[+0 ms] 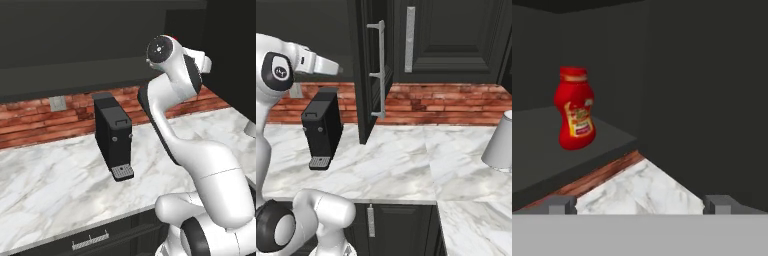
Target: Take 2 condiments from the cabinet and move them on the counter near the stove.Make sure the condiments are lined up with each other, next to each other.
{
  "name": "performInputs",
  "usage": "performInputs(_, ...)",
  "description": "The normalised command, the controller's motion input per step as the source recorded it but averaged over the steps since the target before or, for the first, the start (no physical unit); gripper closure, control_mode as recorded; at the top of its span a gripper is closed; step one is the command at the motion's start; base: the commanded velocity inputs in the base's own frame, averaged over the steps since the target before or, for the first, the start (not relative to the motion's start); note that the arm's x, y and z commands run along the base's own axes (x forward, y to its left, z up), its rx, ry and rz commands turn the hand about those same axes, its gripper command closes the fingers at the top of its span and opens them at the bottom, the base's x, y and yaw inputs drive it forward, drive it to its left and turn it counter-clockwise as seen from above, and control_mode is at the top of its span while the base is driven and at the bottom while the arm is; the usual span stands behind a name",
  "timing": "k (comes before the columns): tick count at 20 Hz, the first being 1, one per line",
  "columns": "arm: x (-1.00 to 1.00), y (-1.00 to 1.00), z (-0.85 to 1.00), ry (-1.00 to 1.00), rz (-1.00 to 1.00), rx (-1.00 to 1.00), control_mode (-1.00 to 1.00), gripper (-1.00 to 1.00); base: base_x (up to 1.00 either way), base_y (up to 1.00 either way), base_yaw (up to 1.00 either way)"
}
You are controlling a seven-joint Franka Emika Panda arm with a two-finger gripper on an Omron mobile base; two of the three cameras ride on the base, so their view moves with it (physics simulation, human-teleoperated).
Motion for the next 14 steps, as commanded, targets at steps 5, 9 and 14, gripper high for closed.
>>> performInputs(5,0.37,0.00,0.00,0.12,-0.03,0.00,-1.00,-1.00,0.00,0.00,0.00)
performInputs(9,0.33,0.00,0.00,0.08,-0.03,0.00,-1.00,-1.00,0.00,0.00,0.00)
performInputs(14,0.32,0.00,-0.01,0.02,-0.03,0.00,-1.00,-1.00,0.00,0.00,0.00)
